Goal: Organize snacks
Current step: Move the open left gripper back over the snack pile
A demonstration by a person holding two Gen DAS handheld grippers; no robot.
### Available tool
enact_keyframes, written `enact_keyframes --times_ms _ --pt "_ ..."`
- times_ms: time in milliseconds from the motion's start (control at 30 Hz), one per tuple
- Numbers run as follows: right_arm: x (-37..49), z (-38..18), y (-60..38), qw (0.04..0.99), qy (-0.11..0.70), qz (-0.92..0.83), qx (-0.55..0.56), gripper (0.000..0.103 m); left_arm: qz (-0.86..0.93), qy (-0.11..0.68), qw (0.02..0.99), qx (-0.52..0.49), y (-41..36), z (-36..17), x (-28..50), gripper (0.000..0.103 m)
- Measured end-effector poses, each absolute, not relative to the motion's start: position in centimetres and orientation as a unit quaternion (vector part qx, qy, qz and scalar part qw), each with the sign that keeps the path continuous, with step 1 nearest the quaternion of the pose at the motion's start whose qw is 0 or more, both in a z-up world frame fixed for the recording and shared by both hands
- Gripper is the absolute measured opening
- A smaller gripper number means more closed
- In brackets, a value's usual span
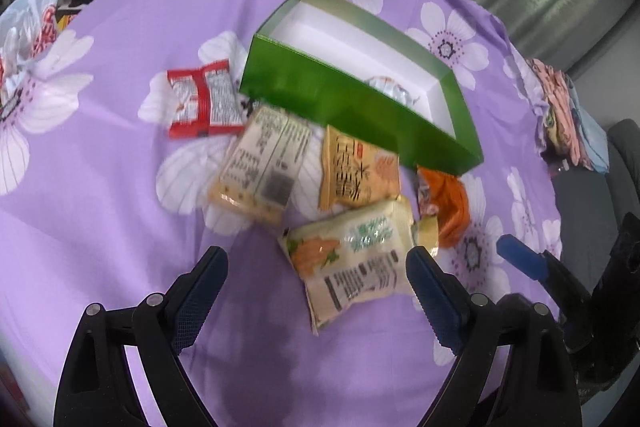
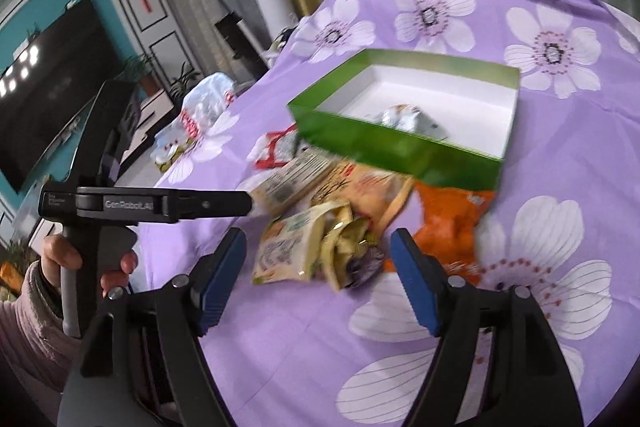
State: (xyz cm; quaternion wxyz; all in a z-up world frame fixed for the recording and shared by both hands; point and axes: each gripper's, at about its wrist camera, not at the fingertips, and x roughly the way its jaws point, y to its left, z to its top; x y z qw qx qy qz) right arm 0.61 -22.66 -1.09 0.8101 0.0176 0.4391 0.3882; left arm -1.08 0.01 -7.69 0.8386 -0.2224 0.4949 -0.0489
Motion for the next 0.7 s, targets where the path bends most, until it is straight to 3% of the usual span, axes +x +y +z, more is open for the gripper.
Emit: enact_keyframes --times_ms 233,700 --pt "-0.6 -2.6 -20.4 0.791 0.457 0.406 -0.008 0.073 -0.056 0.494 0.838 -0.223 -0.3 -8.9 -2.1 0.091" --pt "0.2 -5.1 -17.4 0.779 0.475 0.405 -0.059 0.050 -0.096 0.483 0.832 -0.255 -0.4 -10.9 -1.5 0.090"
